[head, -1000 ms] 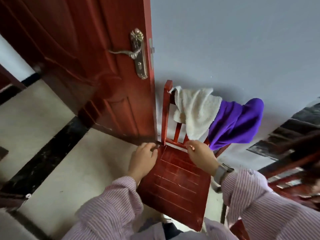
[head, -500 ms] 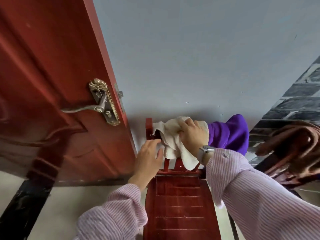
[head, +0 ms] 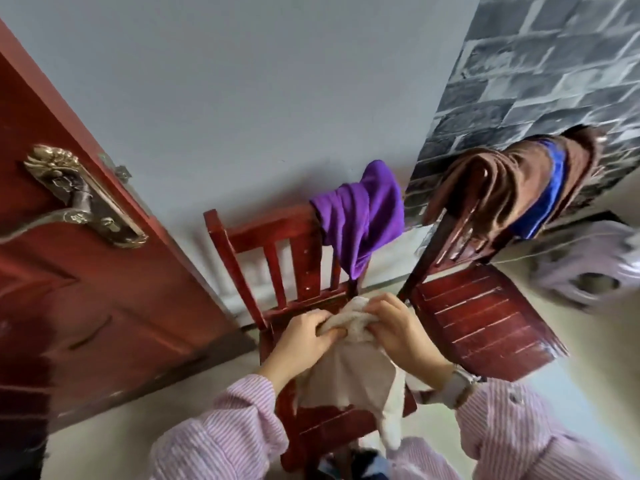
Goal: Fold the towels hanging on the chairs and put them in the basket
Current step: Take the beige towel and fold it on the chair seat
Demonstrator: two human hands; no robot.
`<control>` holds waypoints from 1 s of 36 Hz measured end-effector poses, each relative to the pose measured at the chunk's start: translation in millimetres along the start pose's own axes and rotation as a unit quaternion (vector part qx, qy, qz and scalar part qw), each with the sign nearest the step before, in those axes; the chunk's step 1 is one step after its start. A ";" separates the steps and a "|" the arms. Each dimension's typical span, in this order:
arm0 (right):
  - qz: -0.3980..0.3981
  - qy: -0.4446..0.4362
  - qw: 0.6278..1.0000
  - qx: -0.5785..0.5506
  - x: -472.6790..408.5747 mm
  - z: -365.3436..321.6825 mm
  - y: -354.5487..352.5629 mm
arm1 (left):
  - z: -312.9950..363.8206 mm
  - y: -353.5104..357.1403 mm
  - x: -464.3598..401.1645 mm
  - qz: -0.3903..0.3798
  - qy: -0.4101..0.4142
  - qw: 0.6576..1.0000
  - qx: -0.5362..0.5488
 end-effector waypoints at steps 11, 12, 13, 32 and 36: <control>-0.060 0.169 0.984 -0.019 14.1 52.4 -53.6 | 72.8 20.6 -18.3 -0.034 0.078 0.994 0.071; -0.030 0.160 0.987 -0.004 12.1 51.2 -63.4 | 75.2 19.5 -20.9 -0.031 0.071 0.994 0.082; -0.002 0.153 0.988 0.002 11.2 50.1 -72.0 | 75.3 19.2 -23.2 -0.030 0.062 0.993 0.092; -0.100 0.224 0.969 -0.029 52.2 99.5 -22.4 | 96.5 6.2 -30.3 0.057 0.008 0.971 0.231; -0.086 0.223 0.970 -0.048 46.0 102.3 -10.3 | 99.8 3.1 -28.8 0.042 -0.029 0.939 0.339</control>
Point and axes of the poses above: each hand's wrist, its own x-axis away from the middle knuckle, its own y-axis out of the palm, z = x × y, the point moved 10 cm from there along -x, towards the middle knuckle
